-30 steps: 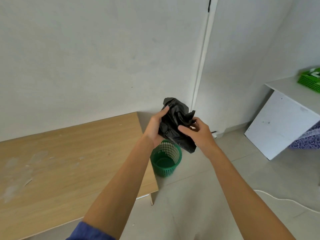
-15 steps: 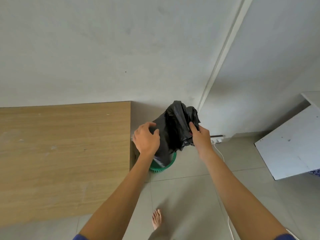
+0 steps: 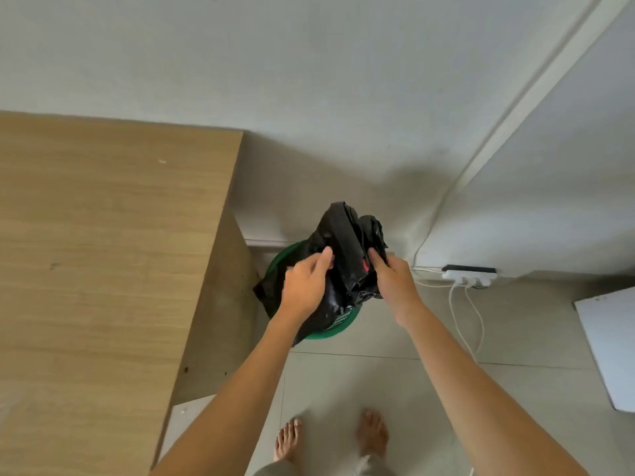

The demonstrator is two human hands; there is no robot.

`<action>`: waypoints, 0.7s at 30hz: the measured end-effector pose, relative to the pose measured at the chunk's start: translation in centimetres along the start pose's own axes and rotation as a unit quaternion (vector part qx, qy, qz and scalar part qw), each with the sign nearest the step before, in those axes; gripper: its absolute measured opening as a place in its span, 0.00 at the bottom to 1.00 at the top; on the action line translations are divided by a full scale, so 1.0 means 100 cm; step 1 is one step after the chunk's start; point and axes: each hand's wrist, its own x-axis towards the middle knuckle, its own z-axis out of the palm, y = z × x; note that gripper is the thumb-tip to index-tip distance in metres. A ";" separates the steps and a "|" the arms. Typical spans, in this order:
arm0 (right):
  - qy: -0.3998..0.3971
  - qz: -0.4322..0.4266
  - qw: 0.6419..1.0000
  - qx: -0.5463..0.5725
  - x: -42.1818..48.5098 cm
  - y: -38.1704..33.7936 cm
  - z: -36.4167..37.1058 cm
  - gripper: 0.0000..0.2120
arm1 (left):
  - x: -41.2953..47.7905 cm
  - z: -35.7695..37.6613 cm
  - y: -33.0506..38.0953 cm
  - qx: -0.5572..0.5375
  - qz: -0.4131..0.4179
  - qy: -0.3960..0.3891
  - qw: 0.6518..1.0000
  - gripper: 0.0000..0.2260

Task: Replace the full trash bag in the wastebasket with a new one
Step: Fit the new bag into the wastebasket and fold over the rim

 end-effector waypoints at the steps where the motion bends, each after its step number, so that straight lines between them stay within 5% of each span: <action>1: -0.007 -0.001 1.000 -0.008 0.018 0.023 0.005 0.14 | 0.013 0.008 -0.017 -0.083 -0.020 -0.026 0.996 0.27; 3: -0.034 -0.008 0.999 -0.028 0.052 0.068 0.015 0.14 | 0.040 0.024 -0.051 -0.149 -0.025 -0.082 0.985 0.30; 6: -0.072 -0.043 0.995 -0.046 0.101 0.130 0.030 0.12 | 0.081 0.052 -0.106 -0.092 0.022 -0.098 0.991 0.32; 11: -0.097 -0.118 0.981 -0.120 0.181 0.205 0.045 0.09 | 0.162 0.094 -0.190 -0.050 0.098 -0.002 0.994 0.07; 16: -0.139 -0.167 0.957 -0.192 0.252 0.233 0.033 0.05 | 0.221 0.094 -0.241 0.022 0.177 0.004 0.984 0.01; 21: -0.117 -0.216 0.899 -0.362 0.289 0.207 0.029 0.20 | 0.233 0.068 -0.243 0.091 0.257 0.032 0.962 0.12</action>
